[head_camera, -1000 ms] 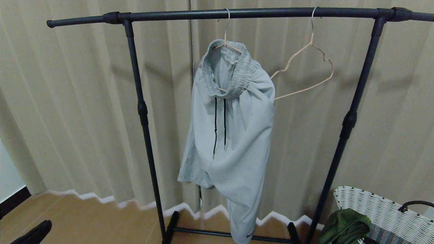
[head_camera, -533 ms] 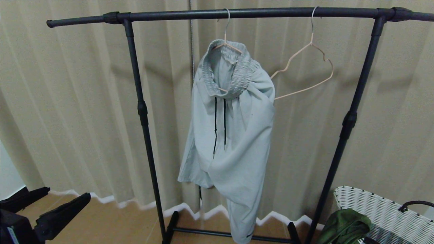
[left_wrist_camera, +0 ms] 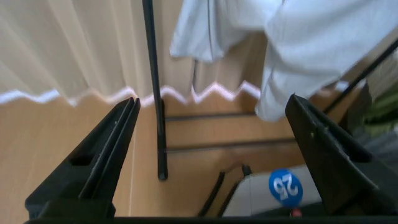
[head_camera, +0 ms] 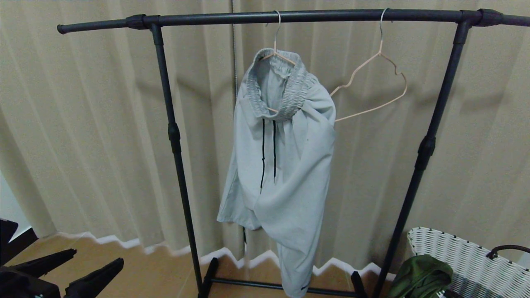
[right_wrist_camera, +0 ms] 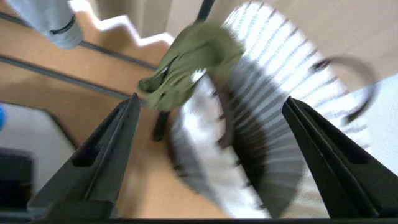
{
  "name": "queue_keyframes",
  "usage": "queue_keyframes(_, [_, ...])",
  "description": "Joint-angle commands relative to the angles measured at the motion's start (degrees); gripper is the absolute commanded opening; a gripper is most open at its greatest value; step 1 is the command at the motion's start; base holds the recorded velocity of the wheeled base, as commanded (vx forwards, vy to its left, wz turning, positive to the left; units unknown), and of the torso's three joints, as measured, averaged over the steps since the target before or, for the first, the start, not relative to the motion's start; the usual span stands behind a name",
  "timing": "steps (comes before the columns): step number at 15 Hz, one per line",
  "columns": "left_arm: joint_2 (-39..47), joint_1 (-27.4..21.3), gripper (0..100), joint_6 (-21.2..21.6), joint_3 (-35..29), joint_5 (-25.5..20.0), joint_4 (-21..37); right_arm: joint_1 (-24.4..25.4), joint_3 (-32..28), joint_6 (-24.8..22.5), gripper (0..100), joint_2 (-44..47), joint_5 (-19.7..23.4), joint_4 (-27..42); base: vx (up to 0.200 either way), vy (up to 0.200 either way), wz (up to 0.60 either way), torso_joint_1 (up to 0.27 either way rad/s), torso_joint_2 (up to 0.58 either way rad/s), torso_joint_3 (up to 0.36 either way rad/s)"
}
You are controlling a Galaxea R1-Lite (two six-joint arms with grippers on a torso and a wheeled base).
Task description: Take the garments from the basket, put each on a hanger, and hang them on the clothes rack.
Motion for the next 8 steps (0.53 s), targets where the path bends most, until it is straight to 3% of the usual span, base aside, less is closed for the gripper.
queue_keyframes(1, [0.11,-0.59,100,-0.08,0.34,0.01,-0.01,0.06,-6.94,-4.97,100,12.37,-1.84,0.58,0.000,0.000,0.00,0.000,0.00,0.000])
queue_keyframes(3, [-0.42,-1.30,100,0.01,0.07,0.01,-0.10,-0.12,-10.19,-10.86,100,23.89,-3.95,-0.04,0.000,0.000,0.00,0.000,0.00,0.000])
queue_keyframes(8, [-1.12,-3.14,100,0.01,0.34,0.01,-0.18,0.06,-12.30,-13.23,100,44.10,-5.09,-8.13,0.000,0.000,0.00,0.000,0.00,0.000])
